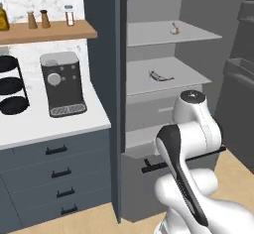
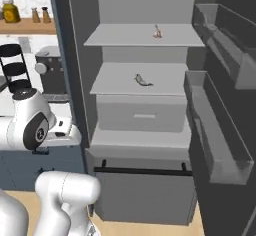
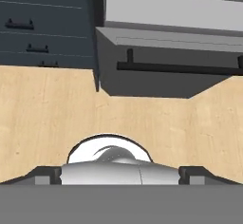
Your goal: Place one garlic and one fish in each tupperware on the nearby counter, to pack two identical lunches.
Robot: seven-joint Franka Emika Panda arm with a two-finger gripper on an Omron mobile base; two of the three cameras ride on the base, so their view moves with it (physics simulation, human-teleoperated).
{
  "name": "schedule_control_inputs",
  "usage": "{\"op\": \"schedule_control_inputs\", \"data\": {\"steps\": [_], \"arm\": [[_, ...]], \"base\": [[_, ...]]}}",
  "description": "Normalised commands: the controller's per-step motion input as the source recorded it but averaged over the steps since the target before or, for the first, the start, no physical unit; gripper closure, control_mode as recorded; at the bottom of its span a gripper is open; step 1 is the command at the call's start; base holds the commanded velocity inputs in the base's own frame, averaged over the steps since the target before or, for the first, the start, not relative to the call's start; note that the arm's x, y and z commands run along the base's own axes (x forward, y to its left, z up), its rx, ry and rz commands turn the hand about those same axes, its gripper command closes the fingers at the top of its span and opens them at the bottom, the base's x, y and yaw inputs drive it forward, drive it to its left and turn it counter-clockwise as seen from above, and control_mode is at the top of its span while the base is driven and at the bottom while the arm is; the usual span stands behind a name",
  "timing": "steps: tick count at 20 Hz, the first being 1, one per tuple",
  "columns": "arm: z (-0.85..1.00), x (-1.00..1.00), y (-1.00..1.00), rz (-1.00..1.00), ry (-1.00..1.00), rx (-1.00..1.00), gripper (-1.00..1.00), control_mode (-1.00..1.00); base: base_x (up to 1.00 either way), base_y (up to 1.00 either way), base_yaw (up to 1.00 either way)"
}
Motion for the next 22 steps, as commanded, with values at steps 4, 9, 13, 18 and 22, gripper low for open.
{"op": "schedule_control_inputs", "data": {"steps": [4,9,13,18,22], "arm": [[0.0,0.0,0.0,0.0,0.0,0.0,-1.0,1.0],[0.0,0.0,0.0,0.0,0.0,0.0,-1.0,1.0],[0.0,0.0,0.0,0.0,0.0,0.0,-1.0,1.0],[0.0,0.07,-0.05,0.0,-0.01,0.0,-1.0,-1.0],[0.0,0.41,-0.4,0.0,-0.13,0.0,-1.0,-1.0]], "base": [[0.48,-0.92,0.02],[0.71,-0.36,0.07],[0.86,-0.02,0.0],[0.43,-0.02,0.0],[0.0,0.0,0.0]]}}
